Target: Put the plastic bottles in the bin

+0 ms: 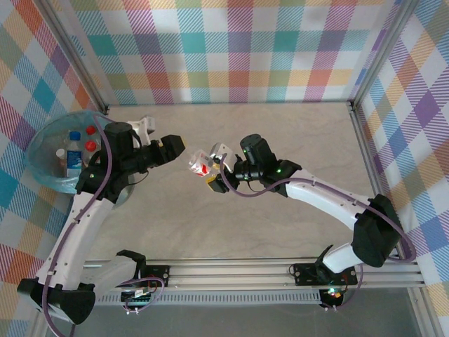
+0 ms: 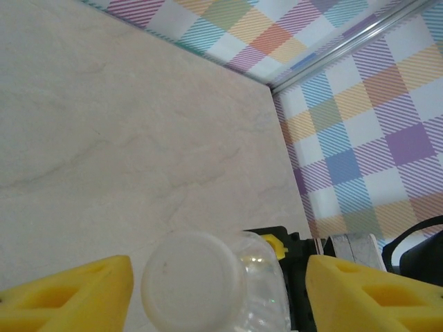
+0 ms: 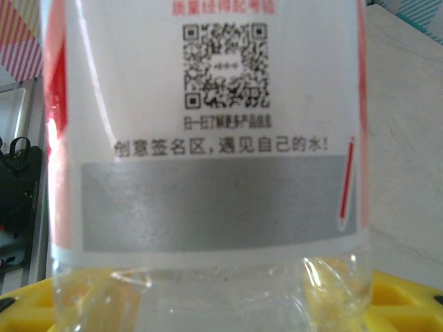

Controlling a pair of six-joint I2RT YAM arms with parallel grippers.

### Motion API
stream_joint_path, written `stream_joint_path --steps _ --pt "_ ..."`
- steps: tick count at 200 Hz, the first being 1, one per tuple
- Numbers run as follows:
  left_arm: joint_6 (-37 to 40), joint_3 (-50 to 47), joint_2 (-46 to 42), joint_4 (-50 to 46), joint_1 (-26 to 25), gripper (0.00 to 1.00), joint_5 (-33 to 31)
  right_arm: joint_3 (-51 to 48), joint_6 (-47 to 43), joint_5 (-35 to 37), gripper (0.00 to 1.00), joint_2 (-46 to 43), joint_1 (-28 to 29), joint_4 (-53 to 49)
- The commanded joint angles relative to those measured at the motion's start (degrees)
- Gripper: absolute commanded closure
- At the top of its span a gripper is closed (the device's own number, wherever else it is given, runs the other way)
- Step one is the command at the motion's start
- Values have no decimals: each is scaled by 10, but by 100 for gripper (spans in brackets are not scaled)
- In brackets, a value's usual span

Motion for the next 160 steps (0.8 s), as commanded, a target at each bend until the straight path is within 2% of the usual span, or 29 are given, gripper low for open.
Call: stream_joint_path --steps 1,23,112,160 --pt "-17 -8 -3 35 -6 42 -5 -9 10 -26 38 -22 -3 26" --pt "-20 -8 -3 37 -7 51 1 -9 10 -27 38 -23 -3 26" --pt "-31 -11 -3 35 -8 51 15 -7 28 -32 38 -21 -3 41" --pt "-32 -7 -1 41 -9 70 25 -7 31 -35 38 -18 -3 43"
